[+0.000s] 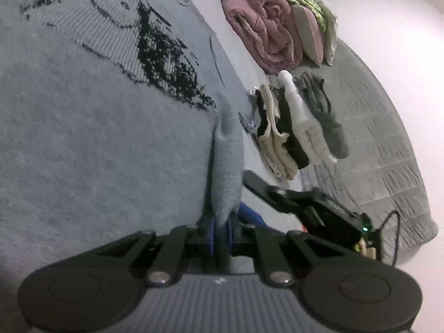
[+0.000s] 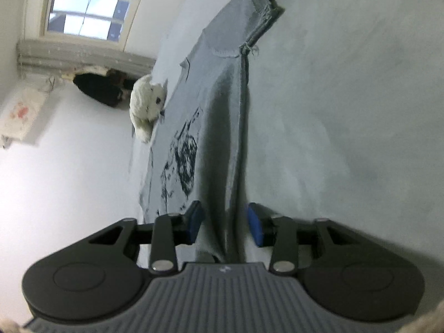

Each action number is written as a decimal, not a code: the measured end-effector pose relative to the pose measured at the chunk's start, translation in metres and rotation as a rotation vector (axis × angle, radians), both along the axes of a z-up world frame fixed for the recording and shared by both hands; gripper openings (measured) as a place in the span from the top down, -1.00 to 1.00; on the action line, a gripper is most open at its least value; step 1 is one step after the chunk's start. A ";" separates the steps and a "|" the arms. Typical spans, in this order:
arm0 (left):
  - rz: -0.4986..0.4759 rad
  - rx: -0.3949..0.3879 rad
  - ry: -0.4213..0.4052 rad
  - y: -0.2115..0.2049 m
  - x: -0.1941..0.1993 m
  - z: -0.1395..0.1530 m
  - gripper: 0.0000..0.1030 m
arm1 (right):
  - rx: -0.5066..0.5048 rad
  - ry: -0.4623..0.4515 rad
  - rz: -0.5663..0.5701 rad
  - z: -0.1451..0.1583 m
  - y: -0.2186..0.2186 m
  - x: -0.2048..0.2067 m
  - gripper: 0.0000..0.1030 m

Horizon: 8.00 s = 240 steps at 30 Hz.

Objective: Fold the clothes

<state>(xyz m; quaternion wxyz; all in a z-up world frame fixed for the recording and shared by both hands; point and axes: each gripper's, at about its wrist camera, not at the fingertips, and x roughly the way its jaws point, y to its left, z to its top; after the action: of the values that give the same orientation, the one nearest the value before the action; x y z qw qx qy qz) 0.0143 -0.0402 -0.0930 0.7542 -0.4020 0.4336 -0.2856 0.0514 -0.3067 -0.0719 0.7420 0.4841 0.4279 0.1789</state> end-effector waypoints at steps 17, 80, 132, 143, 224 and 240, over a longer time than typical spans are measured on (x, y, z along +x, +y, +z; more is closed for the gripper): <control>-0.101 0.231 -0.200 -0.023 -0.003 0.030 0.27 | -0.289 -0.044 -0.089 0.026 -0.036 -0.029 0.69; 0.055 0.747 -0.164 0.123 -0.097 0.073 -0.05 | -0.535 0.022 0.090 0.042 0.011 -0.063 0.35; 0.271 0.704 -0.119 0.208 -0.134 0.097 -0.36 | -0.656 -0.016 0.101 0.067 0.026 -0.111 0.17; 0.333 0.685 -0.231 0.164 -0.052 0.107 -0.52 | -0.629 -0.074 -0.060 0.059 0.023 -0.021 0.20; 0.399 0.703 -0.132 0.147 0.094 0.073 -0.87 | -1.214 -0.414 0.052 0.054 0.204 0.155 0.79; 0.405 0.723 -0.168 0.140 0.095 0.060 -0.87 | -0.957 -0.469 0.449 0.060 0.193 0.147 0.37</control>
<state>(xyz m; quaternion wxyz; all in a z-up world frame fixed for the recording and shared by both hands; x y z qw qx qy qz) 0.1093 0.1000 -0.0331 0.9203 -0.1639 0.3553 0.0072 0.1989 -0.1138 -0.0120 0.8973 -0.0606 0.3774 0.2210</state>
